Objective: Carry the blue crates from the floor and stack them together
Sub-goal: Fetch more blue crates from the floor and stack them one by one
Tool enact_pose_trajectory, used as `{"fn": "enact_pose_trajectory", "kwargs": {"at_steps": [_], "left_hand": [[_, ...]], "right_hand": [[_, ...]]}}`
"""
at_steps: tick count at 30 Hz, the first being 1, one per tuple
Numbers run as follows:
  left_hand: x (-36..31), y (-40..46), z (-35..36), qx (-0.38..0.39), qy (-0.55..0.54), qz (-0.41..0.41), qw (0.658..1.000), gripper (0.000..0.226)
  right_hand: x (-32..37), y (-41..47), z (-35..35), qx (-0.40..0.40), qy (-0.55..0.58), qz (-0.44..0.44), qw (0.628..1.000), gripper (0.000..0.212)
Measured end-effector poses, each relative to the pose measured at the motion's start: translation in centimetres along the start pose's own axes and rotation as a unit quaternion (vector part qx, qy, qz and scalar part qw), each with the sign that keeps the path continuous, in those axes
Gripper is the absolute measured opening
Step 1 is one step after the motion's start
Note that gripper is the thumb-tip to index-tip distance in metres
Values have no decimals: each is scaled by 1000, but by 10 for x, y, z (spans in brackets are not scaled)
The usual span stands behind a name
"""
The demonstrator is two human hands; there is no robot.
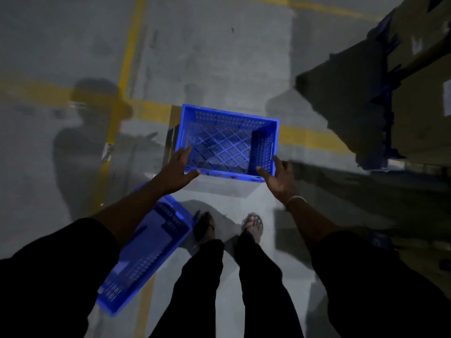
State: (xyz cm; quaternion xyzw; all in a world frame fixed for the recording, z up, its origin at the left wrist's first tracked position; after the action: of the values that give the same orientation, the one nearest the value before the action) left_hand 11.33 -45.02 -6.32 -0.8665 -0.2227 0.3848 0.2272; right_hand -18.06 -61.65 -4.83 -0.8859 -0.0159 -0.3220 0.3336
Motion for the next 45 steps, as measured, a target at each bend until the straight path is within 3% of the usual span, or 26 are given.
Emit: {"fn": "enact_pose_trajectory", "kwargs": {"at_steps": [8,12,17,20,23,28,33,42,45], "left_hand": [[81,167,63,-42,57,-50,996,88],[121,224,75,-110,92,-117,983,95],[151,275,81,-170,112,-186,961,76],[173,298,87,-158,92,-240,953,78],[187,310,90,-194,92,-283,935,71],[186,307,86,-178,63,-301,935,62],[161,268,66,-171,74,-274,944,63],[70,155,-20,-151,91,-219,960,63],[45,109,-55,-157,114,-173,965,66]], "right_hand": [[-91,170,59,-29,-65,-8,997,84],[-126,234,79,-39,-99,-13,994,87],[-148,289,98,-25,-117,-3,993,101],[-156,314,105,-37,-102,9,994,97],[-158,329,106,-67,-114,-9,991,82],[-146,326,94,-82,-116,11,990,83],[-124,300,60,-86,-138,19,987,66],[-49,196,-24,-82,-131,-14,988,82],[-19,159,-55,-77,-151,-21,985,71]]}}
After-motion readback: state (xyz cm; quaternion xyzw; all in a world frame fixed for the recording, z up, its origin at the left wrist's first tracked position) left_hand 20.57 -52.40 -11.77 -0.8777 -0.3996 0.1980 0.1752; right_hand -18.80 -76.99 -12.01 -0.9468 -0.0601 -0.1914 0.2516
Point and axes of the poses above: each hand's wrist, its own y-axis towards the middle knuckle, its own z-axis out of the palm, x = y × z, the point moved 6 cm from there along y, towards the middle knuckle, and after that the axes turned 6 degrees about y, right-handed, at the moved point
